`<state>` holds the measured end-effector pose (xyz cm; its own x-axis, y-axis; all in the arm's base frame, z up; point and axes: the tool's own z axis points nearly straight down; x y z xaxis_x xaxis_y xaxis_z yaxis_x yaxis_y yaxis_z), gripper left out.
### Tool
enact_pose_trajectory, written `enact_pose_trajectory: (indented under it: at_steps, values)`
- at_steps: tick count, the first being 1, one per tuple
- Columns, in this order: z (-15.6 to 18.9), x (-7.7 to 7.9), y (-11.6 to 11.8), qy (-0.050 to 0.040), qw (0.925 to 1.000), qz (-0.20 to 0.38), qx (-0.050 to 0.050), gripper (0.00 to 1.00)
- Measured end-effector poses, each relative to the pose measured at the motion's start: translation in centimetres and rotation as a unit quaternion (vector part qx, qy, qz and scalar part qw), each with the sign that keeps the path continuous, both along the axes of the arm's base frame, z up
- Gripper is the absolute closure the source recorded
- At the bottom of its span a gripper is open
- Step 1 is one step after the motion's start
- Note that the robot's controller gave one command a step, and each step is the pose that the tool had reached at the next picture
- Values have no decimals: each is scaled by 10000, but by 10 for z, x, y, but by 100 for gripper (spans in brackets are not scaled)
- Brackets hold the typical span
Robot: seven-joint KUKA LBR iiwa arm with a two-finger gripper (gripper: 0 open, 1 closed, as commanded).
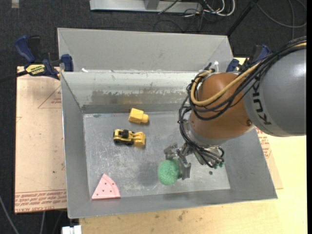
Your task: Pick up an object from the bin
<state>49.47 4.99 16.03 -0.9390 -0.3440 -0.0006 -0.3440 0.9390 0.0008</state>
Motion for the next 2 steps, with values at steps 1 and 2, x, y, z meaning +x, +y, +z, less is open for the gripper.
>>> enact_pose_trajectory:
  at_steps: [1, 2]
  values:
    - [0, 0, 0, 0, 10000, 2, 0, 100]
    - [94, -2, 24, -14, 10000, -40, 2, 100]
